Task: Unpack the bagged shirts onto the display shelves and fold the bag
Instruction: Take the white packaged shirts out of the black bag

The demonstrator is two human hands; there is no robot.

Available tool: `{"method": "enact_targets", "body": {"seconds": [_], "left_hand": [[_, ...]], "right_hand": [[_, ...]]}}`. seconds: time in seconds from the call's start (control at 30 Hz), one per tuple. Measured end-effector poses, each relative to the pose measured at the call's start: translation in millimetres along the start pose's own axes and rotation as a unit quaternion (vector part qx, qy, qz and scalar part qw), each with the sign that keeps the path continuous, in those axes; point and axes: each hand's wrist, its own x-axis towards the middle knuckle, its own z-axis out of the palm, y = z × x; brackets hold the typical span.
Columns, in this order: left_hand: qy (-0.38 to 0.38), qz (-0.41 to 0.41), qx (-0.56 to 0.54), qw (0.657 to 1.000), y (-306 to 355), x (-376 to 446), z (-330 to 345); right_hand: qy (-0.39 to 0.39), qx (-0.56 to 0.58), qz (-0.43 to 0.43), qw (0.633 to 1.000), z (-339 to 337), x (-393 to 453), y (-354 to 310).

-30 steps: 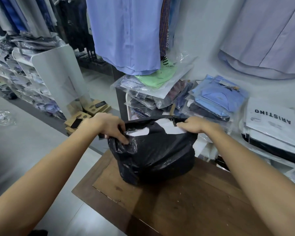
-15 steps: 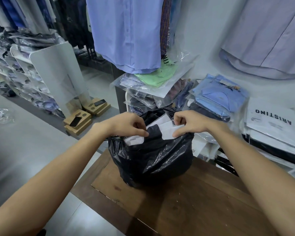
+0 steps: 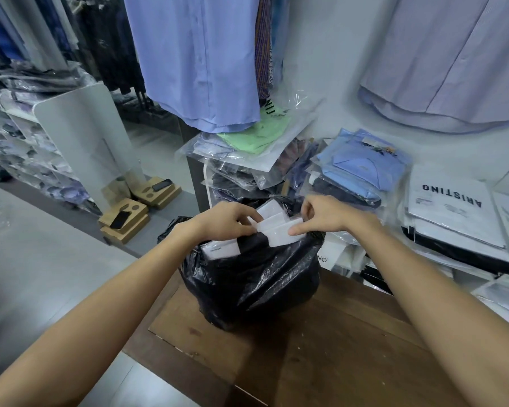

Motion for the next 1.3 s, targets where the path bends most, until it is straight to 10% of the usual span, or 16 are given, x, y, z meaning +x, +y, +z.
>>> {"method": "enact_targets", "body": {"seconds": [0.4, 0.9, 1.13, 1.3], "left_hand": [[0.083, -0.034, -0.011, 0.996, 14, 12, 7], [-0.031, -0.062, 0.103, 0.992, 24, -13, 0], [-0.035, -0.119, -0.141, 0.982, 33, -25, -31], [0.018, -0.044, -0.018, 0.999, 27, -31, -81]], "right_hand": [[0.068, 0.162, -0.105, 0.979, 10, 1, -25], [-0.003, -0.116, -0.194, 0.974, 16, 3, -38], [0.074, -0.090, -0.207, 0.971, -16, 2, -60], [0.173, -0.010, -0.210, 0.962, -45, 5, -76]]}}
